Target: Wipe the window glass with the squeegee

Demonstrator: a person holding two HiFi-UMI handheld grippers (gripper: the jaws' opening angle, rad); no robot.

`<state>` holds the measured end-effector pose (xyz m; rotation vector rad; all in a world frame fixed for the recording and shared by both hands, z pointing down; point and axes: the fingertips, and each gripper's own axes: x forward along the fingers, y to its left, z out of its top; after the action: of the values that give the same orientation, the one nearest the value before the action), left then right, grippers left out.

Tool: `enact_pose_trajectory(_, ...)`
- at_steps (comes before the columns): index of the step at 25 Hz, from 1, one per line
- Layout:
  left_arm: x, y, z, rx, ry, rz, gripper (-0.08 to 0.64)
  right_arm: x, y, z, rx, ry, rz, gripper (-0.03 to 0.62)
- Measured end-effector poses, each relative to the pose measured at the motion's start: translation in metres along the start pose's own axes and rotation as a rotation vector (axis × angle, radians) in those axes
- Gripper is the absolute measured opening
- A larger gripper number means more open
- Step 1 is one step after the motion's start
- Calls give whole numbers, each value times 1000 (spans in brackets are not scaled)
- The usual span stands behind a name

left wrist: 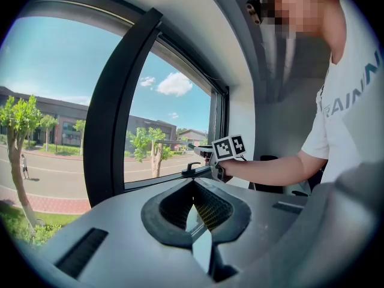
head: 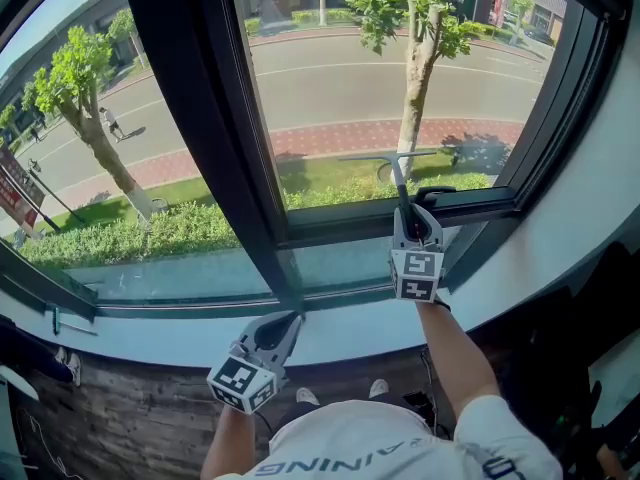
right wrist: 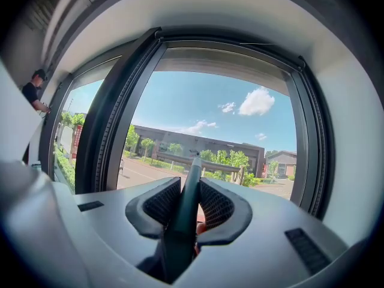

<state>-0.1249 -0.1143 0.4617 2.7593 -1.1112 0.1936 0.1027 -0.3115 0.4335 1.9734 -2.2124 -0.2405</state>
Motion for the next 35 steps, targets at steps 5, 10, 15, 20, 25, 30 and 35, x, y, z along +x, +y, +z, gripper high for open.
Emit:
enact_pose_trajectory(5, 3, 1, -2, -1, 9, 0, 14, 2, 0, -23, 9, 40, 3, 98)
enact_pose_trajectory(10, 4, 2, -6, 0, 18, 2, 14, 3, 2, -42, 13, 65, 12, 98)
enact_pose_trajectory(15, 2, 4, -5, -2, 26, 9, 14, 3, 5, -52, 12, 83, 25, 98)
enact_pose_trajectory(20, 4, 5, -8, -1, 37, 12, 14, 4, 10, -63, -28, 88, 39, 98)
enact_pose_trajectory(25, 3, 8, -12, -6, 44, 23, 14, 4, 10, -81, -12, 127, 39, 98)
enact_pose_trajectory(30, 3, 11, -14, -15, 44, 33, 14, 3, 10, -91, -30, 137, 42, 98)
enact_pose_trajectory(35, 1, 15, -15, -27, 30, 46, 14, -14, 12, -81, -10, 111, 58, 98)
